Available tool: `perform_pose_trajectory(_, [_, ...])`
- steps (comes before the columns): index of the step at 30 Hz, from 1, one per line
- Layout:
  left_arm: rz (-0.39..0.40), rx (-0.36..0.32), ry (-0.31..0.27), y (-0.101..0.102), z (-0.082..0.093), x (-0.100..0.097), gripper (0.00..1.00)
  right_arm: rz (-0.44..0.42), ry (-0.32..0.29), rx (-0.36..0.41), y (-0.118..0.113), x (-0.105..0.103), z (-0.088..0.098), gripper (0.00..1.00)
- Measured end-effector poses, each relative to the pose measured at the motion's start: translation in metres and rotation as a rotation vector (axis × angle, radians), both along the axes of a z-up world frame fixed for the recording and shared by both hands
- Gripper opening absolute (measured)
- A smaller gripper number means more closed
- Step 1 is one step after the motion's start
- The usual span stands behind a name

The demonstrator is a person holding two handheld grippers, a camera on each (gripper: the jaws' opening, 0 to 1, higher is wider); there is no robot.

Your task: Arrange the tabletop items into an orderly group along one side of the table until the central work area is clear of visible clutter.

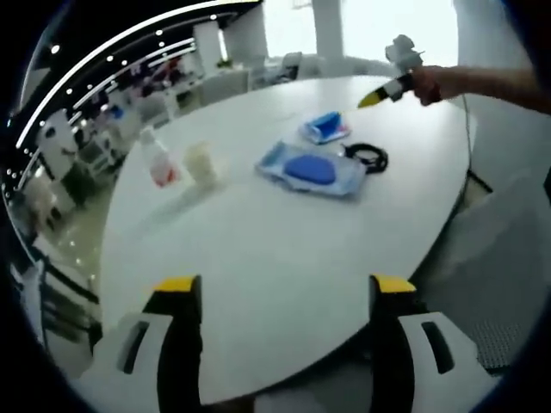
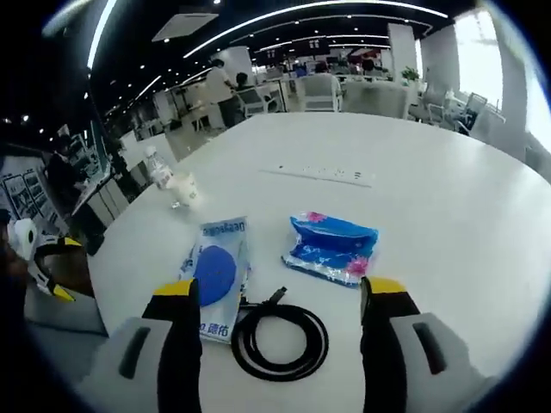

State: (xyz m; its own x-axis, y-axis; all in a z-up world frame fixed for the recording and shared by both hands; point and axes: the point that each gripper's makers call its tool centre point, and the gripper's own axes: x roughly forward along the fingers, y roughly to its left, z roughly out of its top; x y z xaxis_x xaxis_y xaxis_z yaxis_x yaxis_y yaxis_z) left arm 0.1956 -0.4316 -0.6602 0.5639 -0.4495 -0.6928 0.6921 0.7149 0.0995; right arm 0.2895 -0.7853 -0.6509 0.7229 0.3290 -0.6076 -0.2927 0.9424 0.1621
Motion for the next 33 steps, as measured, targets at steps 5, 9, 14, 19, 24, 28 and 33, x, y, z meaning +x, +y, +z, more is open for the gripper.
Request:
perform_pose_trajectory(5, [-0.006, 0.008, -0.002, -0.002, 0.000, -0.002, 0.76, 0.000, -0.037, 0.065, 0.014, -0.028, 0.014, 0.76])
perform_pose_trajectory(9, [-0.017, 0.017, -0.005, -0.004, -0.001, -0.004, 0.76, 0.019, -0.049, 0.121, 0.029, -0.048, 0.018, 0.77])
perform_pose_trajectory(14, [-0.008, 0.015, -0.023, -0.003, 0.003, -0.002, 0.76, 0.046, -0.045, 0.116, 0.040, -0.074, 0.017, 0.78])
perform_pose_trajectory(19, [-0.010, 0.020, -0.016, -0.004, 0.001, -0.003, 0.76, 0.035, -0.035, 0.148, 0.047, -0.093, 0.015, 0.78])
perform_pose_trajectory(24, [-0.013, 0.027, -0.015, -0.004, 0.001, -0.003, 0.76, 0.035, 0.006, 0.153, 0.056, -0.112, 0.003, 0.78])
perform_pose_trajectory(28, [-0.008, 0.021, -0.016, -0.003, 0.002, -0.002, 0.76, 0.027, 0.041, 0.169, 0.065, -0.126, -0.010, 0.77])
perform_pose_trajectory(33, [-0.015, 0.026, -0.010, -0.004, 0.000, -0.004, 0.76, 0.011, 0.077, 0.185, 0.076, -0.140, -0.020, 0.76])
